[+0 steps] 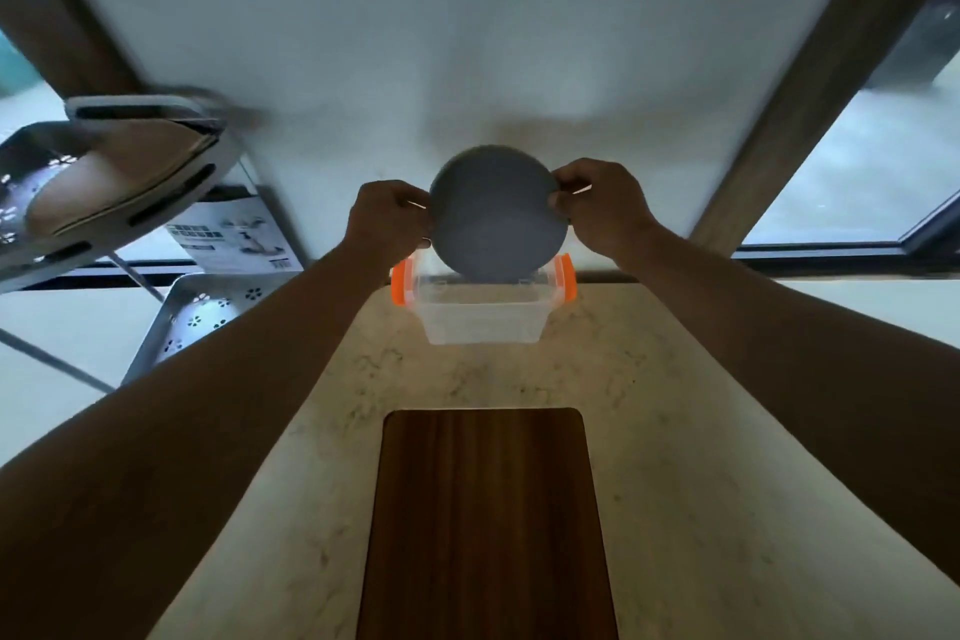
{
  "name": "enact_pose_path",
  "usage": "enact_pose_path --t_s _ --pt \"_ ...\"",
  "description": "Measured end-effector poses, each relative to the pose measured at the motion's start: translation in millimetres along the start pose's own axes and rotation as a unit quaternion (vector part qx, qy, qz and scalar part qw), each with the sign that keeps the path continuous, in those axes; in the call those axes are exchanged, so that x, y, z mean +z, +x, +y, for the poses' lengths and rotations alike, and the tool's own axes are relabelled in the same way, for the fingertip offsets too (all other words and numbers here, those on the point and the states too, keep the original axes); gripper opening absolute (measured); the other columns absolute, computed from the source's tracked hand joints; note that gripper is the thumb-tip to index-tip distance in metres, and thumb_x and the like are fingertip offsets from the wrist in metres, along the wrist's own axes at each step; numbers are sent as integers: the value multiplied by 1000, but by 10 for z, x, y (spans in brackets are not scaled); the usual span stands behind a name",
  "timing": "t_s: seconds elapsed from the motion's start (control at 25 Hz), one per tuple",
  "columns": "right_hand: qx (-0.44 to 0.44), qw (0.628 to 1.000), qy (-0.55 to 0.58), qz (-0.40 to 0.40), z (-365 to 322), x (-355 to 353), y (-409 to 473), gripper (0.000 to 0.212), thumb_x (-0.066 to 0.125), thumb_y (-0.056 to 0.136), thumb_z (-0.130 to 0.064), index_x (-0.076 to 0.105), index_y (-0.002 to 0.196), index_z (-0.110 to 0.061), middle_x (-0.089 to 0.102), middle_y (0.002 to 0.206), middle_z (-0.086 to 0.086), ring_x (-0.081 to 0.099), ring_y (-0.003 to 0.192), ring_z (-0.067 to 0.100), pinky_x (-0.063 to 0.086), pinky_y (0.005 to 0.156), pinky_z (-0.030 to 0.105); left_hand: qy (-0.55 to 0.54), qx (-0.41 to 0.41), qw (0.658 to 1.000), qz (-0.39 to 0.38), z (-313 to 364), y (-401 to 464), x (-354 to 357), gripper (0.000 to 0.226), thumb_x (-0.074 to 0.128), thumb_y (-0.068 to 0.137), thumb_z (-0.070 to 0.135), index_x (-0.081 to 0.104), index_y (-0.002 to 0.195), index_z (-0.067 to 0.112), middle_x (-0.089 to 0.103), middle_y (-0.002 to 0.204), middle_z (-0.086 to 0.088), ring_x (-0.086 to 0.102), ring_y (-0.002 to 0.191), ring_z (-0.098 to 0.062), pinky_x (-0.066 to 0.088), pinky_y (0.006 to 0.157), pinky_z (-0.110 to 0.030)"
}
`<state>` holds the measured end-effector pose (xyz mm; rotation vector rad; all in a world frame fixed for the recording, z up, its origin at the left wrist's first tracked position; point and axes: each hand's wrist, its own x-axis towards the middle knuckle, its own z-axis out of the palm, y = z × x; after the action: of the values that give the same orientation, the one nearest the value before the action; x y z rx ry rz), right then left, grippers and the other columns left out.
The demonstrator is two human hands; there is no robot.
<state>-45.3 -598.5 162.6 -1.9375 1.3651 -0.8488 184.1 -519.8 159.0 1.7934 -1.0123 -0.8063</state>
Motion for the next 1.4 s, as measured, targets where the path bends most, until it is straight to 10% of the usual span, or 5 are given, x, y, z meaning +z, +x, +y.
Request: enact_pose_path --t_s 0.12,0.4,0.56,1.4 --pt "-19 1000 -13 5 182 159 231 19 65 86 -8 71 103 -13 68 96 -1 59 87 14 43 80 21 49 27 998 4 -158 314 63 15 71 74 -1 75 83 11 75 86 -14 73 83 -36 60 83 -48" --pt "-98 992 -80 -23 742 644 440 16 64 85 -9 70 98 -12 71 96 4 62 84 18 41 73 17 225 109 968 25 -725 671 287 8 74 79 13 73 87 15 75 87 2 69 86 -18 45 74 -21" --pt "-121 983 -135 -22 1014 863 452 14 66 89 -15 70 102 -16 73 97 1 54 93 22 37 77 27 257 113 957 65 -974 744 405 10 71 80 16 72 89 21 73 95 4 59 100 -25 45 90 -40" --pt "-81 969 -231 37 1147 1102 362 23 63 88 -30 71 107 -19 75 97 0 50 96 28 46 80 40 338 149 924 96 -1290 840 678 21 69 89 21 70 107 12 54 114 -13 54 107 -30 50 86 -39"
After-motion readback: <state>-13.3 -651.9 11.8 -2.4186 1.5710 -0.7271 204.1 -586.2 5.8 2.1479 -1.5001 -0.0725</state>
